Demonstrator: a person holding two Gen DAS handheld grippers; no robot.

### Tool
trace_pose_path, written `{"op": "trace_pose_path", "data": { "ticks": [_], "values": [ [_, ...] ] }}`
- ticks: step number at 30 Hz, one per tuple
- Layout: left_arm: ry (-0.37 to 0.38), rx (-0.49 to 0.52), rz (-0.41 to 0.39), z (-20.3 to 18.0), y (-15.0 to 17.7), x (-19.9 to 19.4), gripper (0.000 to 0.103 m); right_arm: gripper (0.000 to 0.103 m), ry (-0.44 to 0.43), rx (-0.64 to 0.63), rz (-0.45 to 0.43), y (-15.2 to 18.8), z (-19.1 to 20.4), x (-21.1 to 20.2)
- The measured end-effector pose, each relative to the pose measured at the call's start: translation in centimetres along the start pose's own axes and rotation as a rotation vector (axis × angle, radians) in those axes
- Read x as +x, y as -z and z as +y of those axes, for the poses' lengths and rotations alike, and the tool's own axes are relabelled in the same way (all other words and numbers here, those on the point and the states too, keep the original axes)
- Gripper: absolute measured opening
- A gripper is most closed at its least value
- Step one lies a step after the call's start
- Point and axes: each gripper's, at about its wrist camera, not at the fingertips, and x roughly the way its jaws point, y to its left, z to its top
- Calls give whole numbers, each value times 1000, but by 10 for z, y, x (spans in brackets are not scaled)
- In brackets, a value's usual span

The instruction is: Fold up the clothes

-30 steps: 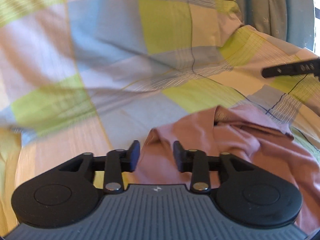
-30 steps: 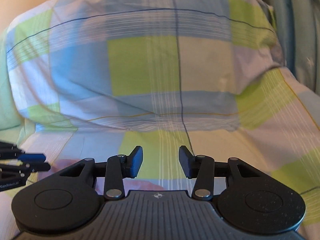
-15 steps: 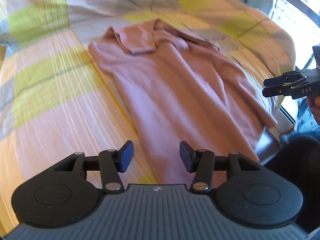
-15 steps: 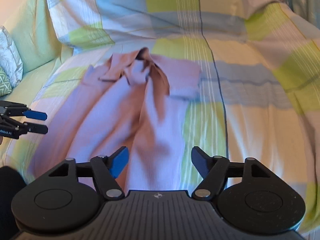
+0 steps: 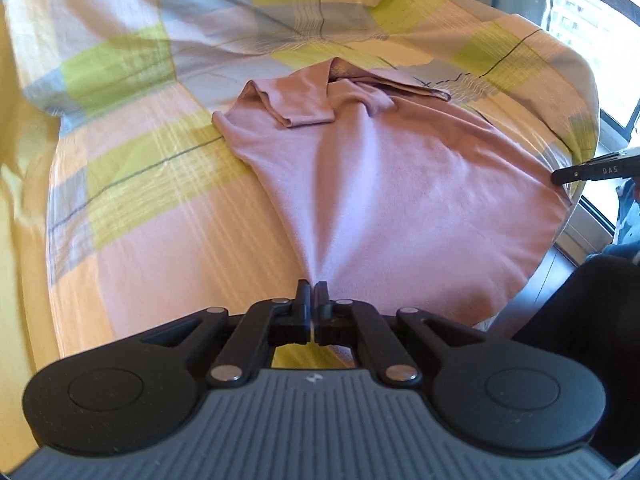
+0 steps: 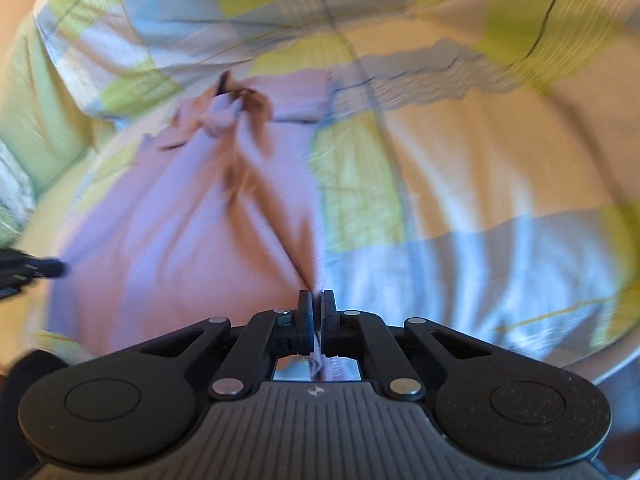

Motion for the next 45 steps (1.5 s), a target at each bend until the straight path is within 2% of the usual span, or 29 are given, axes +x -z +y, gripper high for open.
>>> {"op": "trace_pose_path", "data": {
  "ticks": [2,5,6,7,9,10,12,16,19,23,24,26,28,30,31,32,33,36,38,41,43,45],
  "values": [
    [0,4,32,1,4,3,0,0,54,-11,3,3,-4,-3],
    [-29,14,56,4,3,4,0,0,89,-20,31,7,-8,-1],
    [-51,23,49,6,-1,3,2,5,105,-30,19,6,-7,-2],
    [-70,34,40,7,-5,1,3,11,98,-35,0,3,-5,-5],
    [-98,51,7,10,-18,0,5,17,68,-41,-43,-6,0,-12],
    [-94,60,-7,9,-26,2,5,24,55,-61,-58,-12,4,-12],
    [-69,86,-37,5,-46,10,6,27,32,-109,-79,-25,16,-8],
    [23,174,-51,-16,-85,51,13,34,-26,-172,-80,-59,34,22],
    [68,169,-17,-12,-112,98,13,33,-71,-218,-64,-85,45,53],
    [130,153,15,5,-143,151,13,34,-115,-265,5,-120,48,97],
    [136,148,2,11,-153,158,13,35,-122,-274,30,-130,46,109],
    [78,121,-55,29,-178,171,13,35,-119,-293,48,-154,39,128],
    [-33,57,-177,51,-204,171,13,35,-71,-308,-44,-186,32,138],
    [-80,-62,-280,76,-223,160,13,36,-14,-313,-180,-215,26,141],
    [-96,-113,-325,87,-230,154,15,38,17,-307,-275,-226,24,138],
    [-87,-127,-345,92,-231,147,16,41,37,-287,-339,-234,22,135],
    [-74,-114,-347,93,-229,141,18,49,39,-257,-376,-238,20,133],
    [16,-10,-257,81,-205,136,22,52,4,-220,-357,-228,18,132],
    [114,76,-154,63,-181,139,23,52,-5,-222,-305,-210,21,133],
    [187,216,-11,33,-150,152,23,52,-81,-264,-203,-183,30,136],
    [184,258,4,22,-142,160,28,47,-121,-307,-112,-176,41,144],
    [194,207,2,23,-154,168,28,46,-131,-351,-65,-181,52,154]
  ]
}}
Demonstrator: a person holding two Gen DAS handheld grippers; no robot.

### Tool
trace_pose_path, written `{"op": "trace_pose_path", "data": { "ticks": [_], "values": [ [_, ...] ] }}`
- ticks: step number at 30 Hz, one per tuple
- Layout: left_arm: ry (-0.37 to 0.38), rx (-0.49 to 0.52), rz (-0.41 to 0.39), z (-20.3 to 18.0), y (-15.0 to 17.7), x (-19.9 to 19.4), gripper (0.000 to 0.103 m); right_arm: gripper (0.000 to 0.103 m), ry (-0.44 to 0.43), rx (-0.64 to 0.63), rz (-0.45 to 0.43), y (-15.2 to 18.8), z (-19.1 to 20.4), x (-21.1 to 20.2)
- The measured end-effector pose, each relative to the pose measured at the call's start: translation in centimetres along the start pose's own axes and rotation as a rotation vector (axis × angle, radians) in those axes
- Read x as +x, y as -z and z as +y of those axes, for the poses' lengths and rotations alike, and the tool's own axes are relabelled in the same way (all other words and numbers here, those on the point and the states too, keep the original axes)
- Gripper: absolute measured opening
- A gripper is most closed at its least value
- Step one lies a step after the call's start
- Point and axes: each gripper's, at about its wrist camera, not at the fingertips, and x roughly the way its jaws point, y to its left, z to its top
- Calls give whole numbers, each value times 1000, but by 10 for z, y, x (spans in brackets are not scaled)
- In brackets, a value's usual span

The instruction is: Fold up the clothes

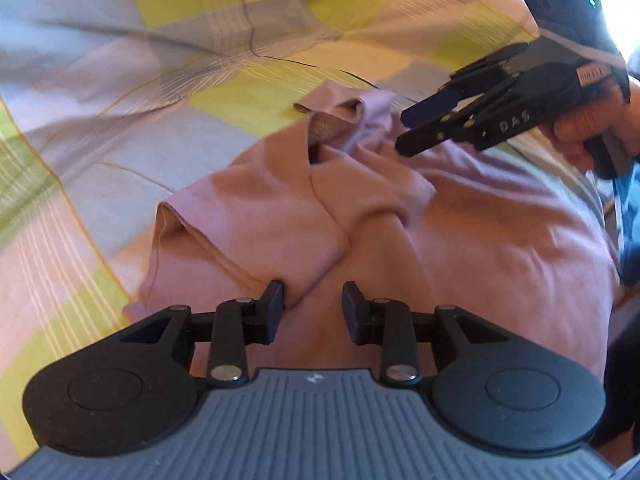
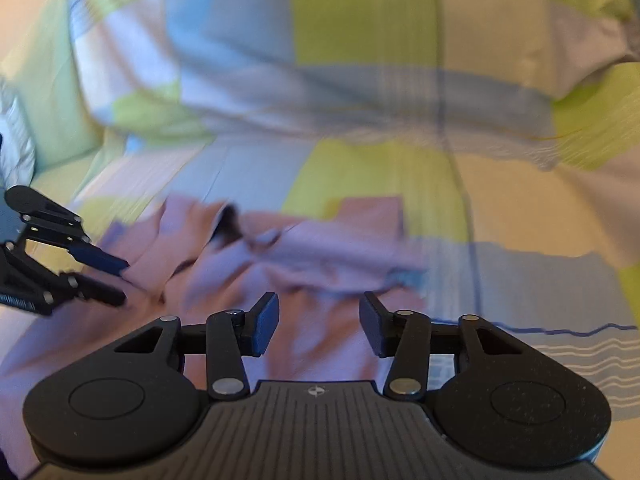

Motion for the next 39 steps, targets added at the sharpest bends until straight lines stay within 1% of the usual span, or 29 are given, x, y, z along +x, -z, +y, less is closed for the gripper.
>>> {"op": "trace_pose_path", "data": {
  "ticks": [1,2,3,4,5,6,7,8,9,10,12,14,15,17,18,20,21,22,23,24,25,27,29,32,33,35,36,37,39],
  "values": [
    [-2,-13,-7,4,-8,4,28,46,-4,-14,8,-6,2,5],
    [-24,-15,-17,10,-19,10,27,46,-14,-13,21,-16,3,12],
    [-80,-18,-40,16,-31,16,25,46,-34,1,44,-28,1,23],
    [-136,-34,-72,24,-43,20,25,45,-44,21,45,-41,-2,33],
    [-188,-94,-130,36,-50,16,25,42,-20,30,1,-54,-5,39],
    [-240,-155,-189,48,-57,12,23,43,27,32,-76,-64,-10,38],
    [-279,-216,-246,60,-62,6,23,43,78,31,-160,-74,-14,36],
    [-277,-270,-291,71,-63,-2,23,43,101,57,-219,-81,-21,34],
    [-267,-275,-318,75,-61,-8,26,43,97,98,-246,-84,-28,32],
    [-244,-243,-325,74,-57,-12,29,43,86,128,-260,-84,-35,29],
    [-152,-130,-301,63,-44,-17,39,47,89,119,-248,-77,-43,27],
    [-66,30,-267,43,-26,-17,40,47,88,120,-207,-68,-54,28],
    [-50,113,-242,30,-16,-14,40,47,80,141,-184,-64,-62,29],
    [-54,236,-163,8,-5,0,40,47,66,203,-147,-54,-75,32],
    [-62,274,-135,2,-3,6,40,47,56,228,-140,-51,-80,34],
    [-64,298,-119,-1,-2,15,40,47,31,270,-133,-47,-89,36],
    [-59,302,-114,-1,-2,19,40,47,18,277,-132,-47,-89,37],
    [-37,280,-116,3,-5,21,40,47,6,280,-130,-47,-88,38],
    [-12,263,-118,6,-7,23,32,47,-6,283,-128,-47,-88,38],
    [18,265,-116,7,-9,23,4,48,-10,271,-125,-48,-86,39],
    [43,268,-119,7,-10,22,1,50,-12,255,-120,-49,-84,39],
    [50,274,-159,7,-13,13,0,54,-11,230,-113,-53,-83,41],
    [11,224,-220,16,-18,6,0,55,-24,218,-102,-57,-86,44],
    [-68,111,-303,40,-29,-3,0,54,-37,184,-38,-61,-86,56],
    [-97,73,-321,48,-33,-4,0,55,-33,172,-24,-62,-85,60],
    [-160,15,-333,61,-41,-3,0,56,-41,156,-24,-61,-81,63],
    [-188,-10,-337,67,-44,-2,0,54,-48,143,-20,-62,-79,64],
    [-208,-21,-336,70,-47,0,0,36,-54,128,-16,-62,-77,65],
    [-244,-37,-334,75,-51,3,0,3,-45,93,-9,-65,-74,69]
  ]
}}
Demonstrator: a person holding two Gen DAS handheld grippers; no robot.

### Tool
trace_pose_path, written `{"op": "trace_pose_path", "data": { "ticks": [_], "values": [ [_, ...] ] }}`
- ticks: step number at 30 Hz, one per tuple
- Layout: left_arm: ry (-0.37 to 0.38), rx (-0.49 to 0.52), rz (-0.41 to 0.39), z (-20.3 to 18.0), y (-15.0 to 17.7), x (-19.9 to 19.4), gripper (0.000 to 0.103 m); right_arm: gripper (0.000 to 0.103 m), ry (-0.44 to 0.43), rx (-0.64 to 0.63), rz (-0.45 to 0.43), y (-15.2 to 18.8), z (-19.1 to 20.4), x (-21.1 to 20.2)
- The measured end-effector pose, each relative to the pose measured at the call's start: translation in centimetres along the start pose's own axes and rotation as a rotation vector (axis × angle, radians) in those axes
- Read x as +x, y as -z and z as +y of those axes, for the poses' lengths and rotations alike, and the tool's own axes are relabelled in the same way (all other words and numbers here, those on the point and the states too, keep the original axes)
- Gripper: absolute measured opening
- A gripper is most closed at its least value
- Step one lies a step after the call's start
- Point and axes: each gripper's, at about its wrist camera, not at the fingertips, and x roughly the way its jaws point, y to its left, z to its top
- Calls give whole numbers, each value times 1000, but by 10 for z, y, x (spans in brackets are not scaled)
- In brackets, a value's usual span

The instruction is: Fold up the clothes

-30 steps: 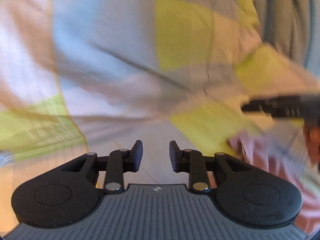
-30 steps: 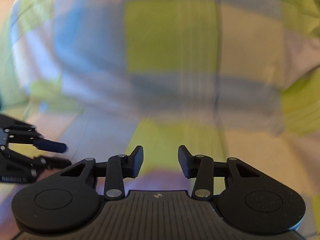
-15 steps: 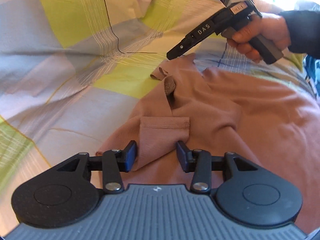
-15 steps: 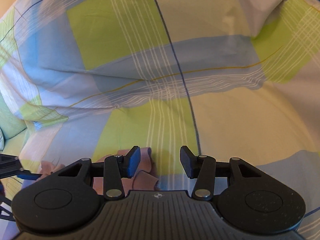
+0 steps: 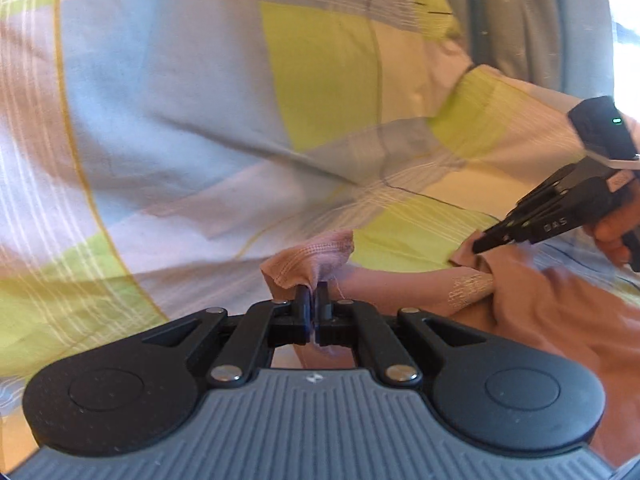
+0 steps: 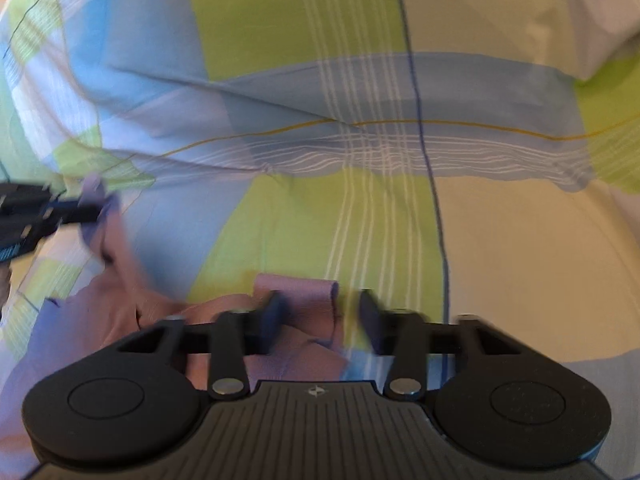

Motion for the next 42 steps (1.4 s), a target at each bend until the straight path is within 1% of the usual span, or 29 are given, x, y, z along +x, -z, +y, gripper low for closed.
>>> {"op": "trace_pose_path", "data": {
  "ticks": [1,2,3,5,7,8,10,11,13,14,15,17,20,21,23,24,26,29,32,33,35,37,39,42],
  "values": [
    [-16,-7,-3,2,-1,1,0,3,20,-19,-26,-2,2,0],
    [-31,-19,-4,3,-2,4,0,3,55,-39,-71,-5,3,-1],
    [-51,-31,0,5,-3,7,0,3,84,-54,-129,-9,5,-3],
    [-82,-50,26,9,-2,15,0,3,126,-66,-273,-18,7,-10],
    [-115,-70,59,14,2,23,0,8,155,-77,-324,-28,10,-6],
    [-128,-83,65,18,4,25,0,8,165,-82,-304,-32,11,0],
    [-127,-117,72,25,7,24,4,7,213,-91,-255,-35,10,10],
    [-120,-131,71,29,9,22,7,7,227,-77,-248,-35,8,10],
    [-111,-141,59,33,12,15,10,24,210,-6,-253,-30,1,2],
    [-110,-151,53,35,13,11,17,28,200,30,-256,-26,-3,-2],
    [-108,-164,48,37,14,7,18,31,200,45,-249,-22,-5,-6],
    [-106,-176,47,39,15,4,18,31,193,60,-222,-13,-8,-11],
    [-168,-156,49,43,19,-1,18,31,172,78,-171,-5,-16,-13],
    [-171,-144,65,44,19,-1,18,31,182,72,-167,-4,-16,-13],
    [-178,-92,106,42,22,0,18,30,175,73,-167,-2,-17,-16],
    [-156,-73,132,41,24,2,18,30,168,71,-161,-2,-17,-16],
    [-89,-37,190,37,27,10,18,30,153,62,-143,0,-17,-18],
    [13,-36,169,28,26,15,18,30,131,61,-101,7,-15,-11],
    [89,-112,98,26,17,18,19,30,93,70,-105,9,-13,-9],
    [100,-137,67,26,13,18,19,30,87,71,-111,8,-13,-9],
    [81,-145,36,25,7,19,18,30,81,71,-125,5,-13,-9],
    [71,-124,41,23,4,22,18,30,122,52,-127,3,-11,-8],
    [63,-100,57,21,2,25,18,30,144,31,-126,2,-10,-7],
    [24,-55,109,18,4,29,18,30,111,25,-164,3,-7,-13]
  ]
}}
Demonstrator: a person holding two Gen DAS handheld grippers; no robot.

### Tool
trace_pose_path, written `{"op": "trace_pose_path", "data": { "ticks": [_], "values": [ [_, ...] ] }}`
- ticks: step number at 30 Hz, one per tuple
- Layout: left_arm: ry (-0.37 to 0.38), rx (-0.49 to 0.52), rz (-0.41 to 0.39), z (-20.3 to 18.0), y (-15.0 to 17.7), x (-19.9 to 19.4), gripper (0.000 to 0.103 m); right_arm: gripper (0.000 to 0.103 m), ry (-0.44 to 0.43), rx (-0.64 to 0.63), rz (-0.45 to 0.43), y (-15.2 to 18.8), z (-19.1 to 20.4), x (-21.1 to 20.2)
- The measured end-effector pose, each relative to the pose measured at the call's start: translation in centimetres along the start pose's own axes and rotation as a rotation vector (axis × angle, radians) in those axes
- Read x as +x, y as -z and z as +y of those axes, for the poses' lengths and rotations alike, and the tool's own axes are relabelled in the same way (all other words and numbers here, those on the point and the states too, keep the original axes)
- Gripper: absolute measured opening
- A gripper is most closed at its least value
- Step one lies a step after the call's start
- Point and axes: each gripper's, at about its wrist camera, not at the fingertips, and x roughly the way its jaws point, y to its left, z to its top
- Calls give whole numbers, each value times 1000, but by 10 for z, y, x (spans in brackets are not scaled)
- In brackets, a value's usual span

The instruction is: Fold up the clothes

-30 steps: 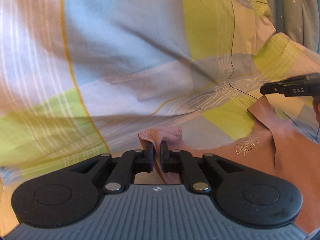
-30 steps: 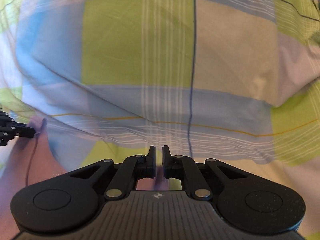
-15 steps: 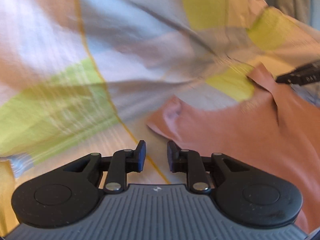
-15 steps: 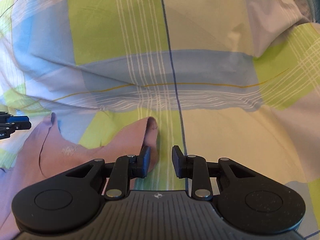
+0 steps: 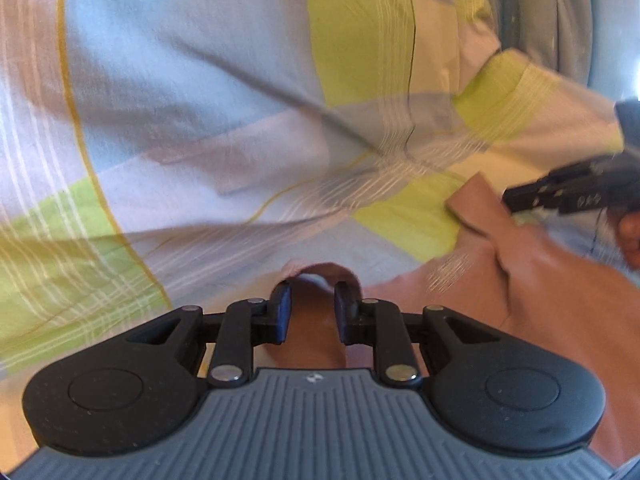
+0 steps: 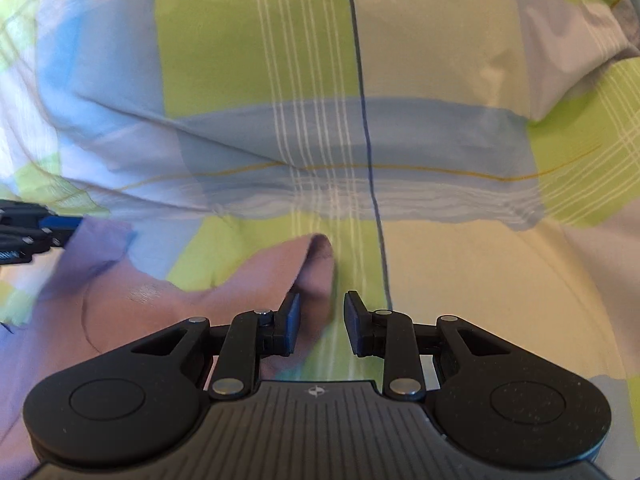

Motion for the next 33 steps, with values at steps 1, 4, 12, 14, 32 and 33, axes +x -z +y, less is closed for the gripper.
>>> {"op": "trace_pose_path", "data": {
  "ticks": [1,4,12,14,32,33],
  "values": [
    [-11,1,8,1,2,0,18,30,0,-6,-8,0,2,-1],
    [-21,40,50,2,7,3,19,30,17,-24,-30,0,7,-3],
    [77,-50,-1,14,0,11,18,30,-14,-81,62,-5,14,21],
    [66,-128,-63,25,-2,10,18,30,-41,-76,59,-11,15,28],
    [-60,-265,-48,61,13,-4,28,41,54,72,28,-26,-11,28],
    [-72,-274,-46,63,15,-8,28,42,86,47,38,-25,-8,25]
  ]
}}
